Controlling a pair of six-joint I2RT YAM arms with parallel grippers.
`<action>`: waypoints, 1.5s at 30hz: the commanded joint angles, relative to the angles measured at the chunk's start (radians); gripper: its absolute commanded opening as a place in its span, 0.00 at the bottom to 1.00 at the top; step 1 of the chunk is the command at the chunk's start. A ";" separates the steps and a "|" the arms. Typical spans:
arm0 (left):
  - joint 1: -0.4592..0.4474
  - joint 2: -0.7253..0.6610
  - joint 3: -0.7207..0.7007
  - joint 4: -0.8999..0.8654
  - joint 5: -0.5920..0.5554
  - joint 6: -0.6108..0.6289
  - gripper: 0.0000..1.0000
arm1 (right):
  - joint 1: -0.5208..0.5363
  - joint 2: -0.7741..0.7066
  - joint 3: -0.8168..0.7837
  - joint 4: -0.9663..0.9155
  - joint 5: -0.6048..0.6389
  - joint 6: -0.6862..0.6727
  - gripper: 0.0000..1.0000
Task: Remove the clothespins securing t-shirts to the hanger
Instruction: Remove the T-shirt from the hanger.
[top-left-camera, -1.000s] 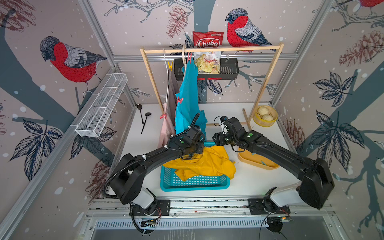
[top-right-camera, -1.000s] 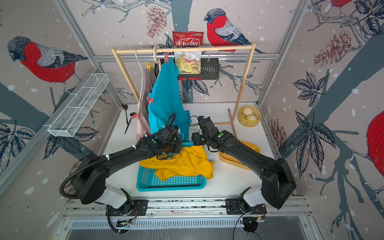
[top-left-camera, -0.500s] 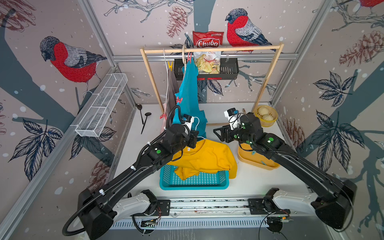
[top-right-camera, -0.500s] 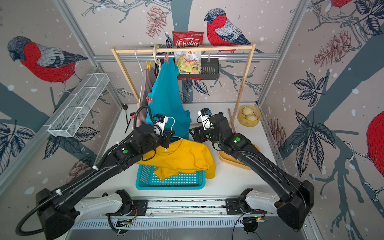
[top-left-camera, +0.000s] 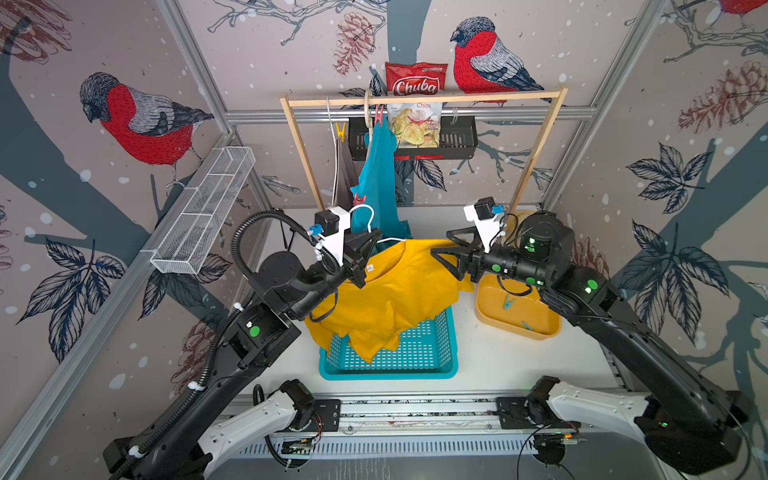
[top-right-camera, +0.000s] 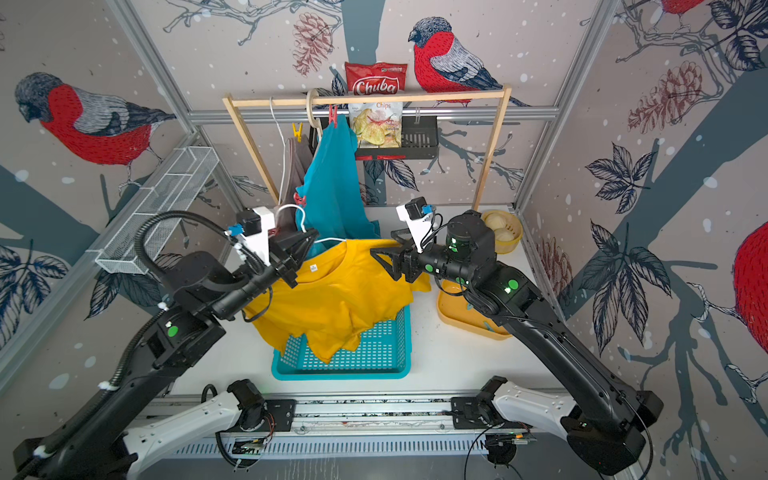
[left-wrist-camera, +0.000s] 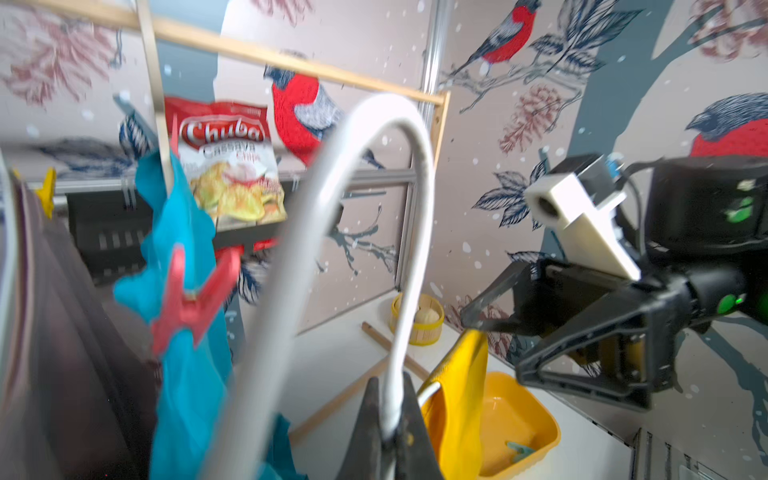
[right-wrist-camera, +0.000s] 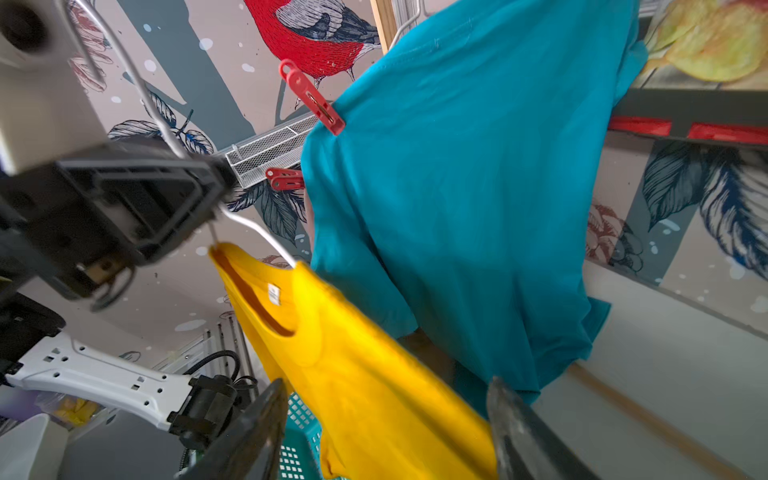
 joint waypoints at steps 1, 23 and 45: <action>0.000 0.051 0.194 -0.094 0.065 0.105 0.00 | 0.002 -0.005 0.028 0.010 0.028 -0.020 0.75; 0.023 0.098 0.325 -0.360 0.003 0.328 0.00 | -0.009 -0.147 -0.113 -0.067 0.161 -0.095 0.85; 0.028 0.072 0.402 -0.512 0.078 0.380 0.00 | -0.057 0.049 -0.202 0.067 0.157 -0.207 0.55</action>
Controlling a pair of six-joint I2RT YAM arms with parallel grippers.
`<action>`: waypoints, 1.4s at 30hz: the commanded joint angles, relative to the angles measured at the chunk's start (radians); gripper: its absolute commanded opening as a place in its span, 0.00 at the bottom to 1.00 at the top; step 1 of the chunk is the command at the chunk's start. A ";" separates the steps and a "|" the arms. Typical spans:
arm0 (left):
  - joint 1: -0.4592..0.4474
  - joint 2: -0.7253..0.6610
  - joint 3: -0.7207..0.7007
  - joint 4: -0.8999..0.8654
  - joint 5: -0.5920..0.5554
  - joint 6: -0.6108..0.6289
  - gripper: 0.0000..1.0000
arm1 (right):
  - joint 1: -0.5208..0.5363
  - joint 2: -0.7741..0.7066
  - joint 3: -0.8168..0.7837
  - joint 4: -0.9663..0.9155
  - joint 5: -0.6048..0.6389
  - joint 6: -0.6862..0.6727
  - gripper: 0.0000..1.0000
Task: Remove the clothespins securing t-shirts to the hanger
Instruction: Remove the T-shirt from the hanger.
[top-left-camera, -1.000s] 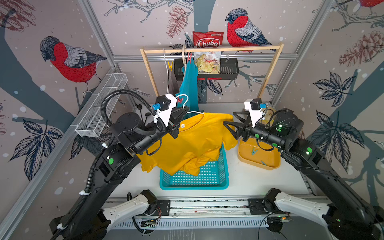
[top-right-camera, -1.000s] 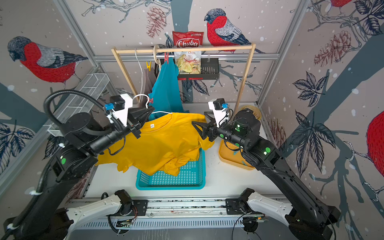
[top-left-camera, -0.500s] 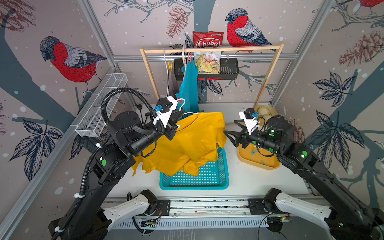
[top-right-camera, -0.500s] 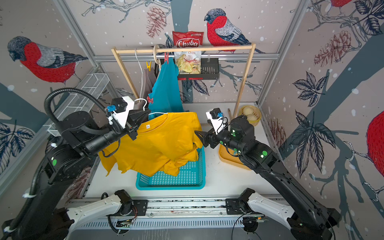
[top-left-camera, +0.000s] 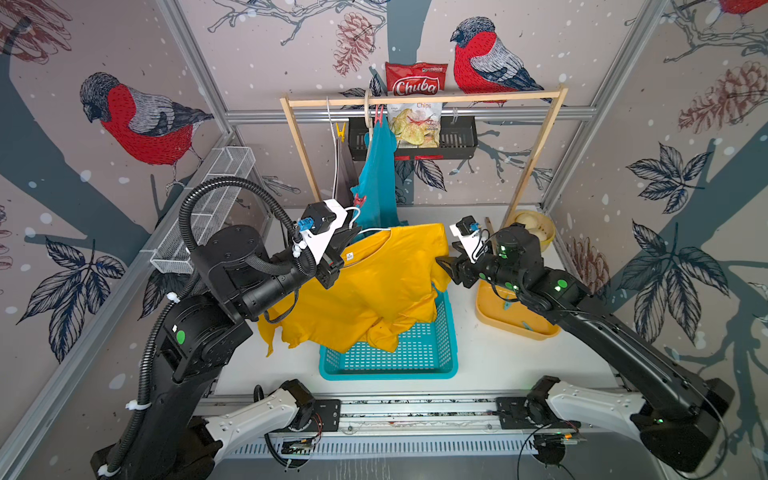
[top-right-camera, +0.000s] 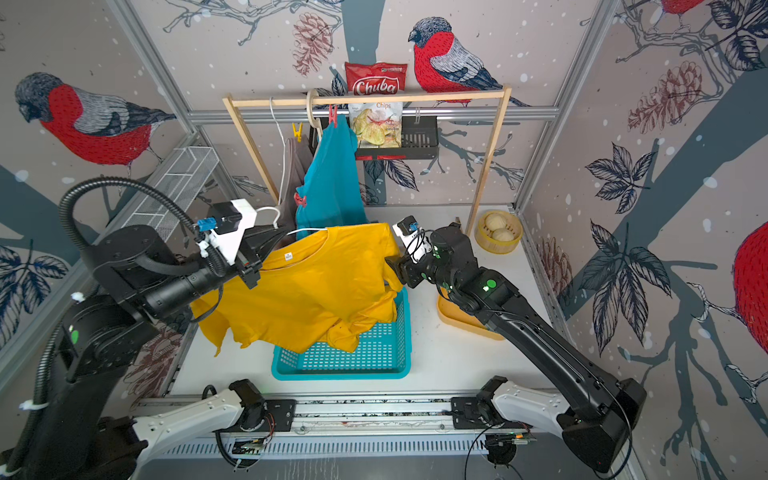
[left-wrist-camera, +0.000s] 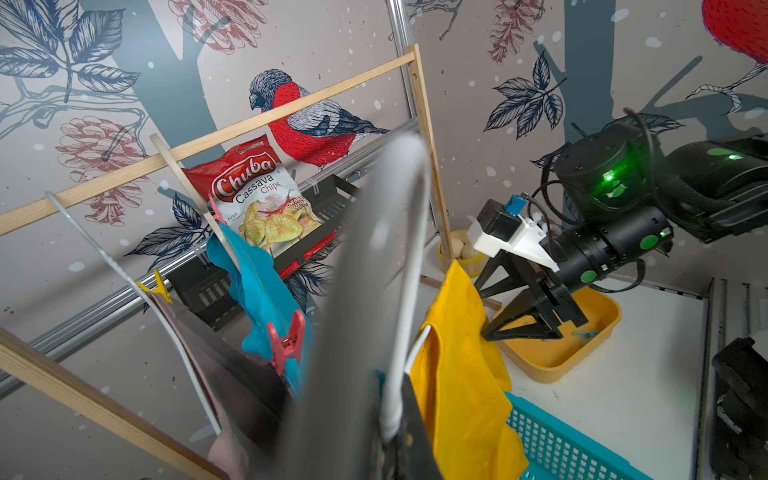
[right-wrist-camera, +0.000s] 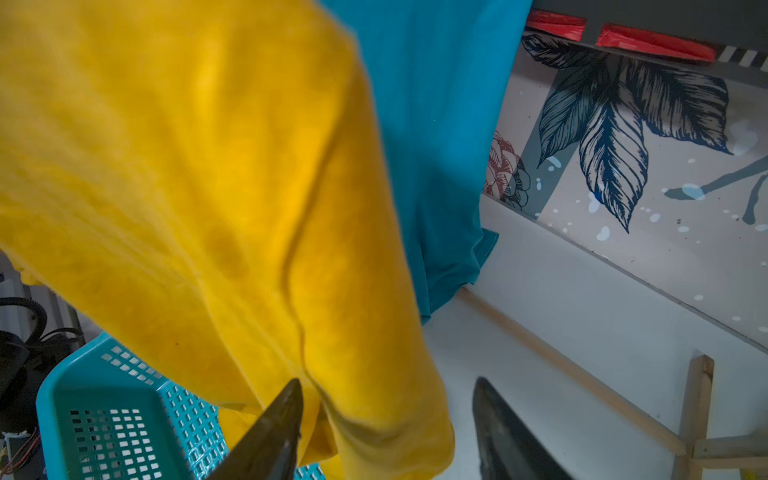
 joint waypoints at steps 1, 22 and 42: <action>0.002 -0.009 -0.022 0.041 0.053 0.007 0.00 | -0.012 0.014 0.000 0.062 -0.049 0.002 0.50; 0.003 0.031 0.003 0.086 0.015 0.009 0.00 | -0.347 -0.129 -0.164 0.095 -0.153 0.283 0.00; 0.003 0.089 0.113 0.021 0.016 0.009 0.00 | -0.369 -0.072 -0.163 0.131 -0.244 0.422 0.00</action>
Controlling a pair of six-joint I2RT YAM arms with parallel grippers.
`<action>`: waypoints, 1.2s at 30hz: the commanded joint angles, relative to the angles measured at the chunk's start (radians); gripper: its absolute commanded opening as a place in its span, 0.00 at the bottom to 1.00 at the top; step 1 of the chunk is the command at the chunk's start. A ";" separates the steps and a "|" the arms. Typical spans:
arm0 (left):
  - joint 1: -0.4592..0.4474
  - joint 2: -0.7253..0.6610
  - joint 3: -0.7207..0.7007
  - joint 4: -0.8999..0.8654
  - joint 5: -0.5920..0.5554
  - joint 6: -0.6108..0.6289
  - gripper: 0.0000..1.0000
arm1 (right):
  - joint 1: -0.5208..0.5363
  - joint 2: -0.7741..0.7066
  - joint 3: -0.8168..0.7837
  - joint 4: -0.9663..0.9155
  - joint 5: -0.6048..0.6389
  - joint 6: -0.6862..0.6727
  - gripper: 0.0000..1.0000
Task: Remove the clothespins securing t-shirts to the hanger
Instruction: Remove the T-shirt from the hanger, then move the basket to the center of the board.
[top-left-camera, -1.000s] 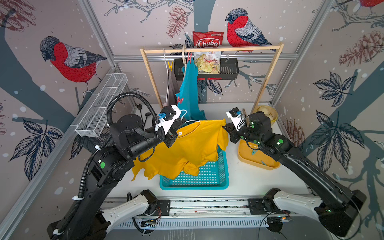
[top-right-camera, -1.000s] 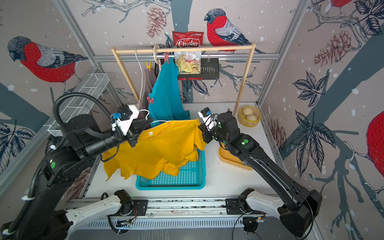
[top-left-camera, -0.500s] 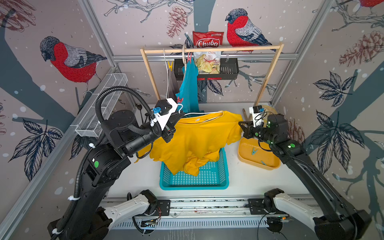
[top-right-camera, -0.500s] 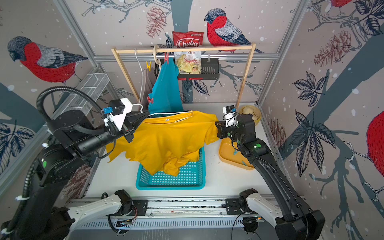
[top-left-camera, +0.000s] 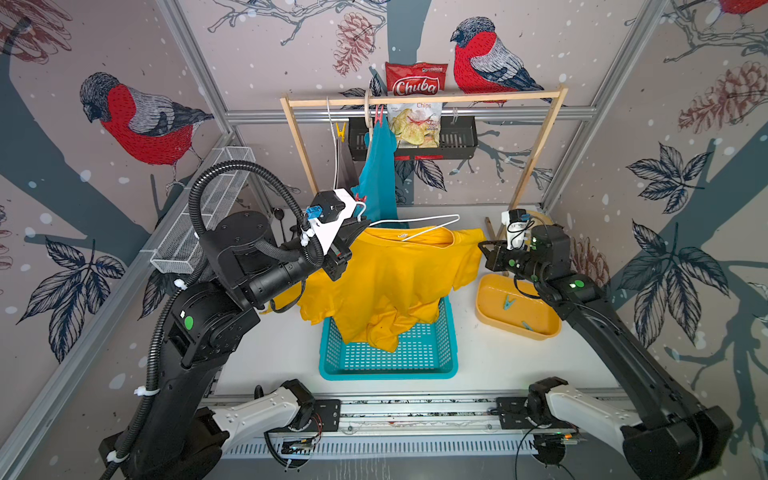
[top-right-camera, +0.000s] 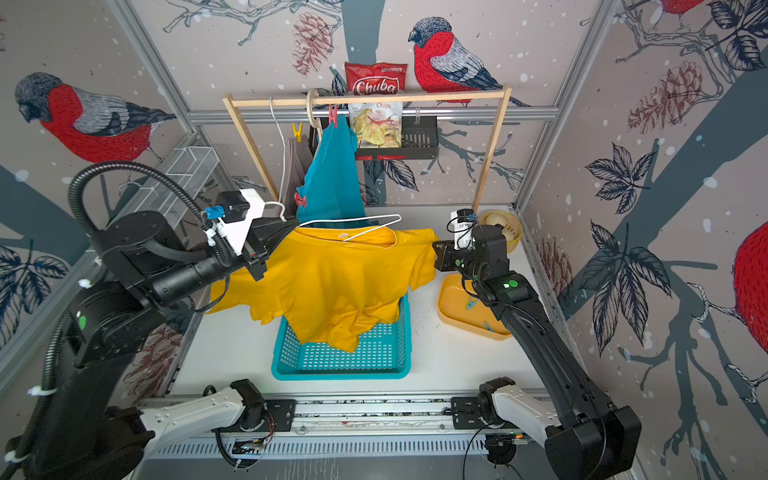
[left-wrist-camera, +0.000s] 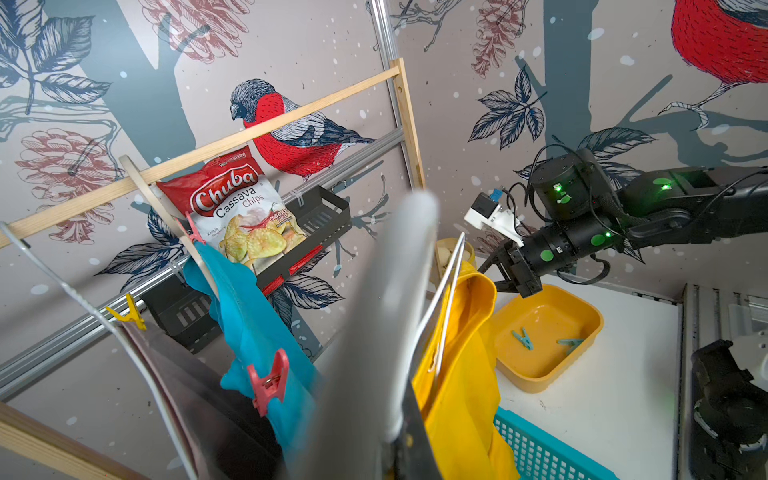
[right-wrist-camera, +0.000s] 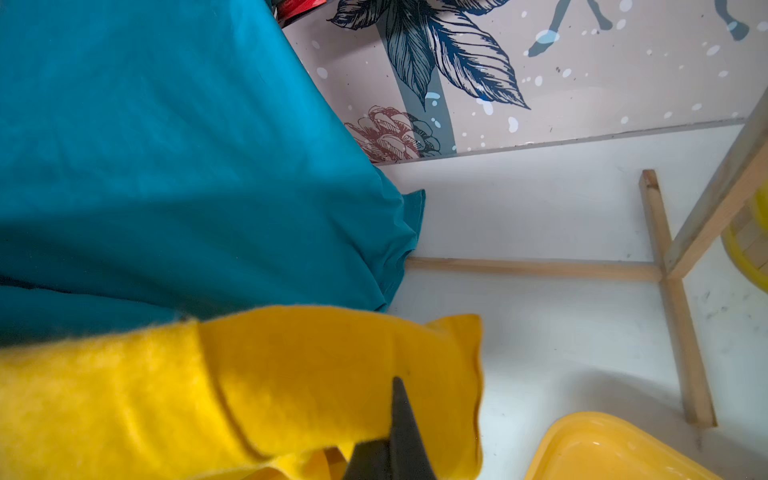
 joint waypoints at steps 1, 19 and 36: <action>0.002 0.014 0.034 0.023 -0.020 0.021 0.00 | 0.035 -0.006 -0.002 0.058 -0.085 0.036 0.00; 0.002 0.186 0.267 -0.157 -0.113 0.106 0.00 | 0.442 0.151 -0.040 0.132 0.003 0.106 0.00; -0.005 0.238 0.141 -0.111 -0.022 0.072 0.00 | 0.284 0.141 -0.213 0.044 -0.019 0.087 0.75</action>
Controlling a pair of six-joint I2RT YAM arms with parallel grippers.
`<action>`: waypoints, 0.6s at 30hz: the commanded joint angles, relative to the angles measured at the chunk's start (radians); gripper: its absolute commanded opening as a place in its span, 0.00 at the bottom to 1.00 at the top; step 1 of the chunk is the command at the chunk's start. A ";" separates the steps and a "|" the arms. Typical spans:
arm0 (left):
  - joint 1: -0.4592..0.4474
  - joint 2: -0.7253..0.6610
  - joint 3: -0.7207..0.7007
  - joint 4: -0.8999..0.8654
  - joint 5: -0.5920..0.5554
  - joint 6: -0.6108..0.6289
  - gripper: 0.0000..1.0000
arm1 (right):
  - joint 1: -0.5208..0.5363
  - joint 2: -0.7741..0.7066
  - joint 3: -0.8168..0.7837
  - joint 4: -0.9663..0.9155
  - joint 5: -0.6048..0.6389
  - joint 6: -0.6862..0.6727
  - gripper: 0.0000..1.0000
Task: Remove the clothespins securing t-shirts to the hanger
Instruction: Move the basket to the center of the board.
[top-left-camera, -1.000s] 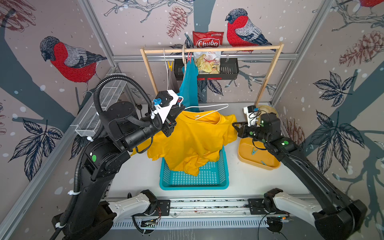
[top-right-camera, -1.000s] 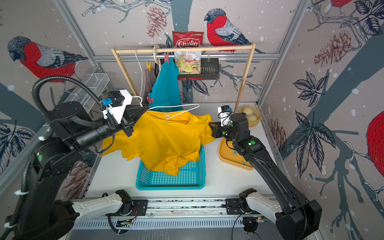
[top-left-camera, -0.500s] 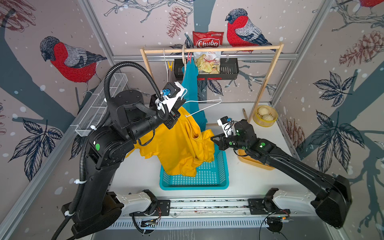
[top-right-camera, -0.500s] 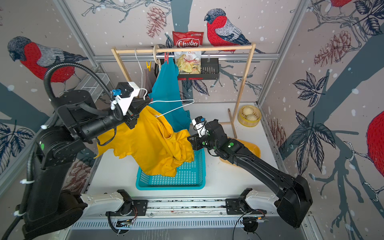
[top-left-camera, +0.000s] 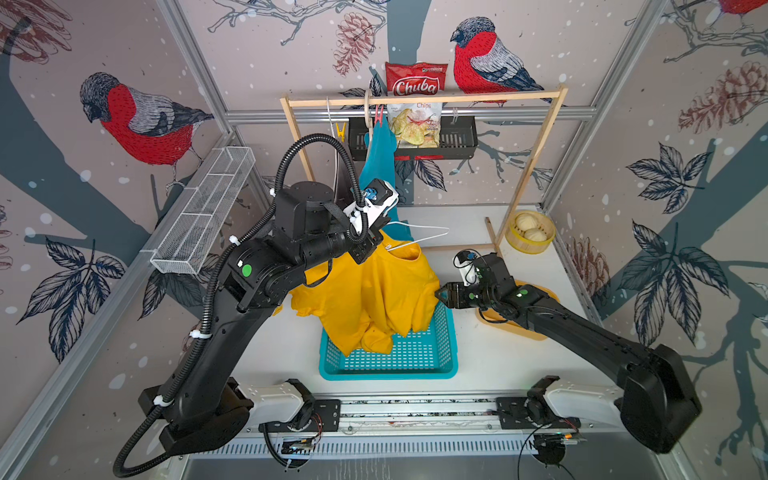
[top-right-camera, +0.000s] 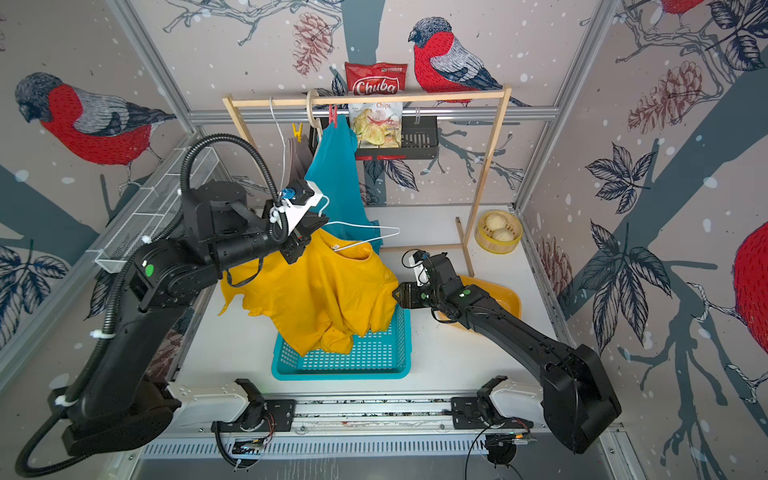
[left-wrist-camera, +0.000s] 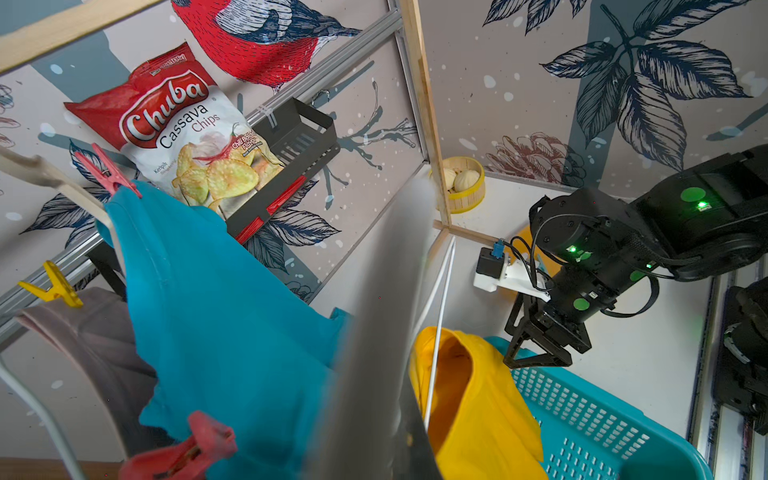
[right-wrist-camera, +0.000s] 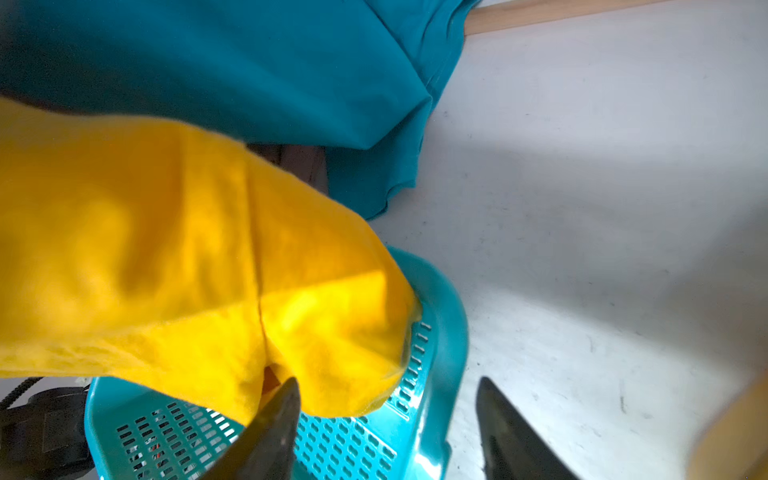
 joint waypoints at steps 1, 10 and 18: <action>0.000 0.000 0.002 0.059 0.021 0.003 0.00 | 0.006 -0.042 0.016 -0.009 -0.018 -0.026 0.78; -0.012 0.007 0.006 0.060 0.020 0.001 0.00 | 0.153 -0.034 0.043 -0.133 0.230 -0.060 0.87; -0.020 0.013 0.008 0.056 0.004 0.006 0.00 | 0.178 0.112 0.107 -0.266 0.532 0.007 0.88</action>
